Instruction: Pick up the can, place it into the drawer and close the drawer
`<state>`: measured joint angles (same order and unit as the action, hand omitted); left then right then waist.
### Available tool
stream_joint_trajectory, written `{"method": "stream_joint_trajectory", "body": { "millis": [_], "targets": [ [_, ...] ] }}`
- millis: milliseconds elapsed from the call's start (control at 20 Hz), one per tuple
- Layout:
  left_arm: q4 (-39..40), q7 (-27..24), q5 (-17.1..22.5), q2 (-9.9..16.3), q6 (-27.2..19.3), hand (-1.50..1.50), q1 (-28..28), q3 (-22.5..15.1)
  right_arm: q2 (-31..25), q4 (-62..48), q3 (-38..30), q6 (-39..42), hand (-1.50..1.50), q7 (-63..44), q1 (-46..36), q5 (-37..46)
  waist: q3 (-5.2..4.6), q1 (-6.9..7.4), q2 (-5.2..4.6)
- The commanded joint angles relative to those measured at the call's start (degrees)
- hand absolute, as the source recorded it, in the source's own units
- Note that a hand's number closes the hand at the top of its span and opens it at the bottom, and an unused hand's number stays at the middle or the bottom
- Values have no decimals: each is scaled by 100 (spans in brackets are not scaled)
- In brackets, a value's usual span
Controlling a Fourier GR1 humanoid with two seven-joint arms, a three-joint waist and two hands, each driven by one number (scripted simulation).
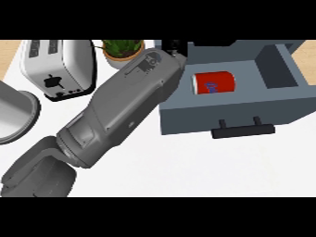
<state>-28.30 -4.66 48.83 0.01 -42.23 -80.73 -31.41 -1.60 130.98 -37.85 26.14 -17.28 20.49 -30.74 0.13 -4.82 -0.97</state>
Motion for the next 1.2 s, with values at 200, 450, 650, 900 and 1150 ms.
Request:
{"method": "stream_joint_trajectory", "body": {
  "millis": [200, 450, 650, 900, 1150],
  "targets": [
    [197, -376, 365, -1, -251, -150, 186, -306, -284, -16, -125, -180, -150, -230, -201, -170, -2, -31, -15],
    [99, -490, 683, -1, -614, -150, 75, -444, 118, 226, 223, -47, -150, -104, -97, 153, 1, -192, -33],
    [85, -627, 884, -1, -398, -150, 143, -438, -34, 217, -12, 80, -150, 129, -132, 109, -1, -112, -10],
    [-35, -869, 986, -1, -295, -150, 122, -384, -395, 681, -105, 458, -150, 827, -416, 1332, -4, -24, -31],
    [21, -1213, 1057, -1, -261, -150, 47, -360, -351, 871, 334, 454, -150, 1067, -810, 1953, -7, 112, -19]
  ]
}}
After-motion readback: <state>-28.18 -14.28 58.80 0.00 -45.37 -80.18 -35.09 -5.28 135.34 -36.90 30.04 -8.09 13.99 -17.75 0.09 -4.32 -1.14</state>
